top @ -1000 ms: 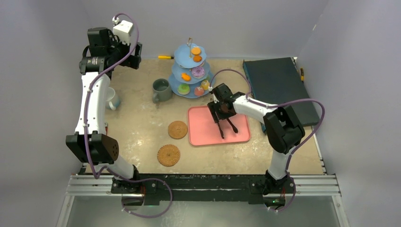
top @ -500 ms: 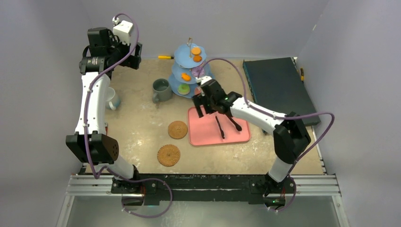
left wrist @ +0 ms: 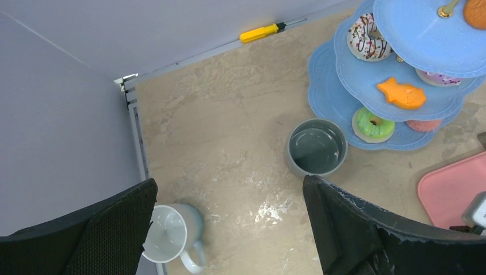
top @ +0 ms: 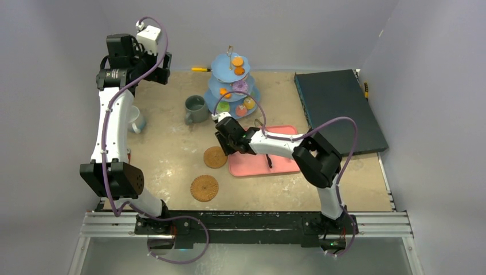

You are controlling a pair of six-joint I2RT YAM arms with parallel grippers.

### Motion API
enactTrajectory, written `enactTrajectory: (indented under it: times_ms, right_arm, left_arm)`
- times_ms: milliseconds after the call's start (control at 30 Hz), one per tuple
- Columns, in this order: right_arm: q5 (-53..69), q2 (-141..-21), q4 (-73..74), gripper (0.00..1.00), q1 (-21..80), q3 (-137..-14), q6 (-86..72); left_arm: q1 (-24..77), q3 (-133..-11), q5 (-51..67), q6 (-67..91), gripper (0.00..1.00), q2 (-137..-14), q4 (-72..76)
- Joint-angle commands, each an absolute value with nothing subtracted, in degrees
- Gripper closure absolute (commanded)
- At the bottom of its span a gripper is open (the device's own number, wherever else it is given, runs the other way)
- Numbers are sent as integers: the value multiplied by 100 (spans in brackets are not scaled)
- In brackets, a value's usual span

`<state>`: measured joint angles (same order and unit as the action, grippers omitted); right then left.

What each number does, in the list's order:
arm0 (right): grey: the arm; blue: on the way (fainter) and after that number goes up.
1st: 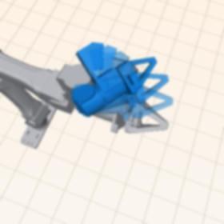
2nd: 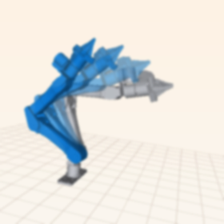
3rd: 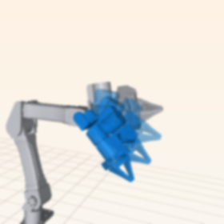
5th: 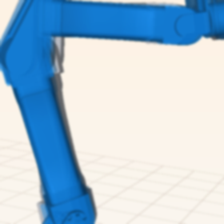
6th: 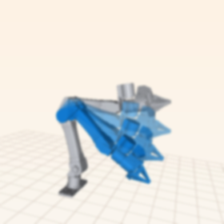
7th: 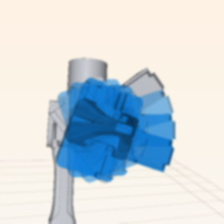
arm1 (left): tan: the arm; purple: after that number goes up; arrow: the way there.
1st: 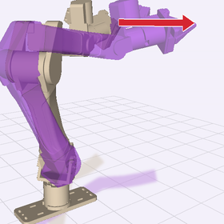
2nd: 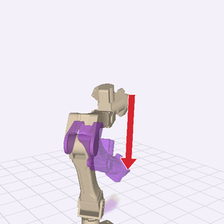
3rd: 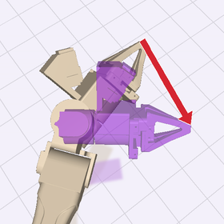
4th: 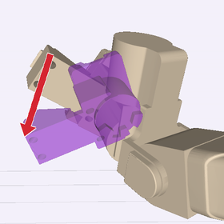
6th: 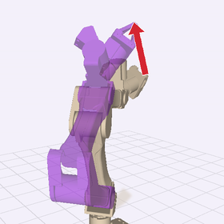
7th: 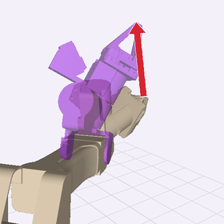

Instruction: Serve the afternoon tea

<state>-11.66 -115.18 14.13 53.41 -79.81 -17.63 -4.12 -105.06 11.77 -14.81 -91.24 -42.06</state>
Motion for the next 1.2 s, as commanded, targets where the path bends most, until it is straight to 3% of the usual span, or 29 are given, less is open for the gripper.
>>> enactTrajectory:
  times_ms: [0,300,600,767,867,967,1167]
  right_arm:
    - [-1491,-11333,813,63,5317,-7843,-1999]
    - [-1647,-11281,622,86,5100,-7253,-1996]
    - [-1835,-10718,499,88,4463,-6524,-1940]
    - [-1936,-10569,530,80,4360,-6425,-1911]
    - [-1989,-10387,471,60,4507,-6464,-1808]
    - [-1943,-10223,487,47,4873,-6605,-1723]
    - [-1441,-10156,267,44,5791,-6846,-1574]
  left_arm:
    - [-483,-10370,1097,-1570,1,-8960,-4192]
    - [-488,-10036,1047,-1697,3,-8999,-4136]
    - [-484,-10018,1033,-1775,3,-9002,-4174]
    - [-483,-10011,1050,-1775,3,-9018,-4192]
    - [-483,-10007,1054,-1775,3,-9026,-4201]
    - [-479,-10002,1051,-1775,3,-9039,-4201]
    - [-483,-10032,1056,-1748,3,-9051,-4210]
